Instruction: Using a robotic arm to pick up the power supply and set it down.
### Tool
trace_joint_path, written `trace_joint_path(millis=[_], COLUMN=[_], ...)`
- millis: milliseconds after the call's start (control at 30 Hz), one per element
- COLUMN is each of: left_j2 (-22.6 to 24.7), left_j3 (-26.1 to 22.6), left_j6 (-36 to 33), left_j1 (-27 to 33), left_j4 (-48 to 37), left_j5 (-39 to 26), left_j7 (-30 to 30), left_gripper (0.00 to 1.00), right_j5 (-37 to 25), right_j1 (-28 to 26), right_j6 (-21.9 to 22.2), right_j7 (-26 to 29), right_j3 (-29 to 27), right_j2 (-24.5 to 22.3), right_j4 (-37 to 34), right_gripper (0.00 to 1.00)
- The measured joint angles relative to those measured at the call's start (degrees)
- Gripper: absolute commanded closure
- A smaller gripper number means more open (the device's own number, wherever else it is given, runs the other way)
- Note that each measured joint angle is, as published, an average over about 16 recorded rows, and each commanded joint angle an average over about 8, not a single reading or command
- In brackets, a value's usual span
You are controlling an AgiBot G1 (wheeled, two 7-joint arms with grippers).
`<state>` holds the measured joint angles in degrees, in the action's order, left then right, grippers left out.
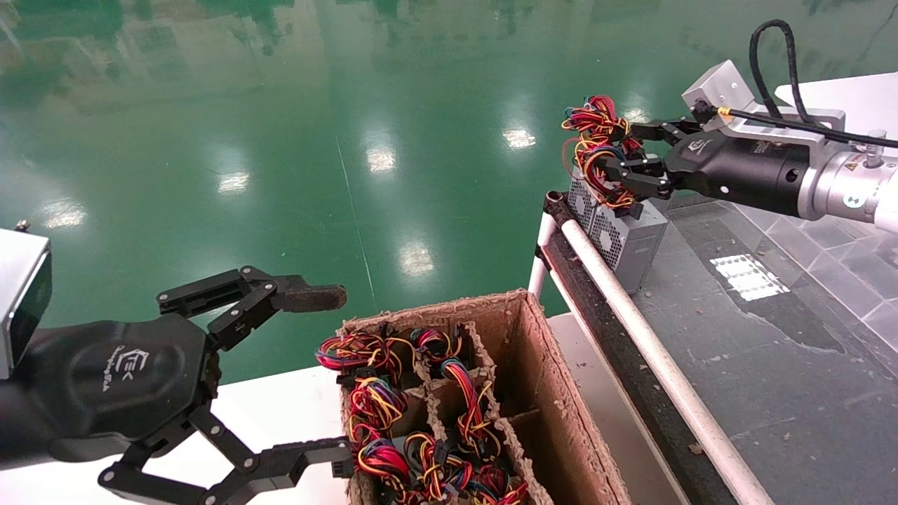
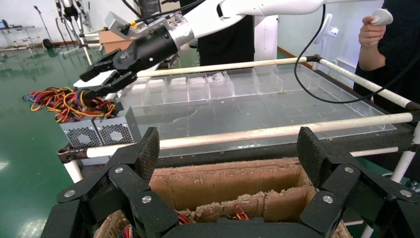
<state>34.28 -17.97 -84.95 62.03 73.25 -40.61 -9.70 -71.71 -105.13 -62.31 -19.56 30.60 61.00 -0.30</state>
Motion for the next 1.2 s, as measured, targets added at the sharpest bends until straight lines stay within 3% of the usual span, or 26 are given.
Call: trace_joint_path(millis=[533,933,1200], left_j2=[0.0,0.0,0.0], left_j3=[0.0,-0.1,-0.1], left_j6=[0.0,0.0,0.0], left_j1=[0.0,0.0,0.0], left_j4=[0.0,0.0,0.0], left_j5=[0.0,0.0,0.0], left_j7=[0.0,0.0,0.0], left_gripper=[0.0,0.0,0.0], right_j5=[-1.7,2.1,6.1], right_j1=[-1.8,-3.4,-0.7], right_j6=[-3.5,-12.0,-16.3], right_j7=[4.0,5.9,7.4], right_j3=[1.2,-1.5,-3.9], right_j2=[-2.5,-6.6,-9.3], right_j4=[-0.7,1.1,6.6], right_gripper=[0.0,0.0,0.0])
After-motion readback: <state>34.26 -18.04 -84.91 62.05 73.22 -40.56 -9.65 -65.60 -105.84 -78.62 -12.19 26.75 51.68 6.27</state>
